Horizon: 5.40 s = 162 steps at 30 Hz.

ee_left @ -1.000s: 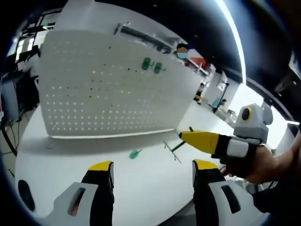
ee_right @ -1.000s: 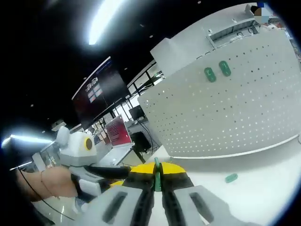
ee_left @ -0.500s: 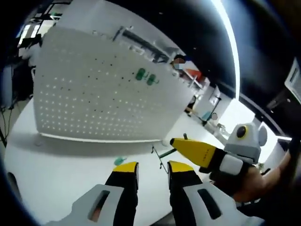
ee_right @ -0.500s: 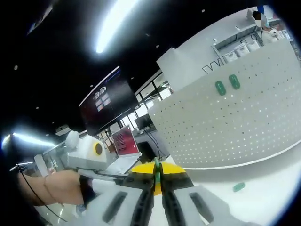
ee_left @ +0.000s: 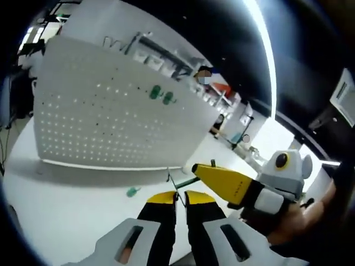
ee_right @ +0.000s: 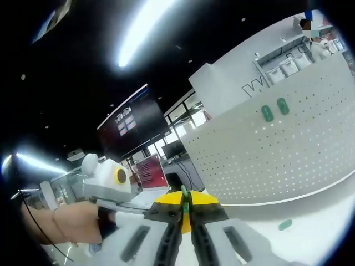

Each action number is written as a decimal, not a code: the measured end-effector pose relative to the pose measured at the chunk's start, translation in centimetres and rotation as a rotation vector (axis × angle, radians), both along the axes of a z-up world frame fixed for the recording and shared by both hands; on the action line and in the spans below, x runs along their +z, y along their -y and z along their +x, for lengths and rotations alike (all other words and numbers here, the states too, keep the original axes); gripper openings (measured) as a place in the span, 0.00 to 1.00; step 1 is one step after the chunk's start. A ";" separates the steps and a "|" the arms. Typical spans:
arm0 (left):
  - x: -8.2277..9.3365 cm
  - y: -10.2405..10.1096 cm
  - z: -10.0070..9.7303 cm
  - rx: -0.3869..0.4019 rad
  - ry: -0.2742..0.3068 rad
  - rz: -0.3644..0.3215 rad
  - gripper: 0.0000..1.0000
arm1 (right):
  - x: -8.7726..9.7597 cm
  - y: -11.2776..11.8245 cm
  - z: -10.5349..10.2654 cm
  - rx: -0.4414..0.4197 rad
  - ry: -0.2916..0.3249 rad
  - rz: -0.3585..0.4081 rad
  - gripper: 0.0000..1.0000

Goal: Insert the hook assembly into the mounting plate slot until the hook locks in place.

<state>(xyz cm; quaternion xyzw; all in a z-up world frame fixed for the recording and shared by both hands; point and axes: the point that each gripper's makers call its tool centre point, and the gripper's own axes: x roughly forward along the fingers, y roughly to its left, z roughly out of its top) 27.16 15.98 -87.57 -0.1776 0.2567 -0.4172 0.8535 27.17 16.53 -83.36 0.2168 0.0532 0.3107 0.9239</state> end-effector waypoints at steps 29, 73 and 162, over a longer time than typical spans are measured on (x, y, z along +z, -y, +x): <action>1.1 -2.4 1.2 0.038 0.268 0.251 0.01 | 0.3 -1.3 -0.7 0.137 -0.019 -0.090 0.08; 1.4 -3.6 0.6 0.018 0.395 0.321 0.07 | -0.7 -3.4 -0.6 0.187 -0.145 0.032 0.01; -1.2 -6.2 1.0 0.090 0.338 0.216 0.99 | -1.0 13.9 15.7 -0.441 0.083 -0.248 0.01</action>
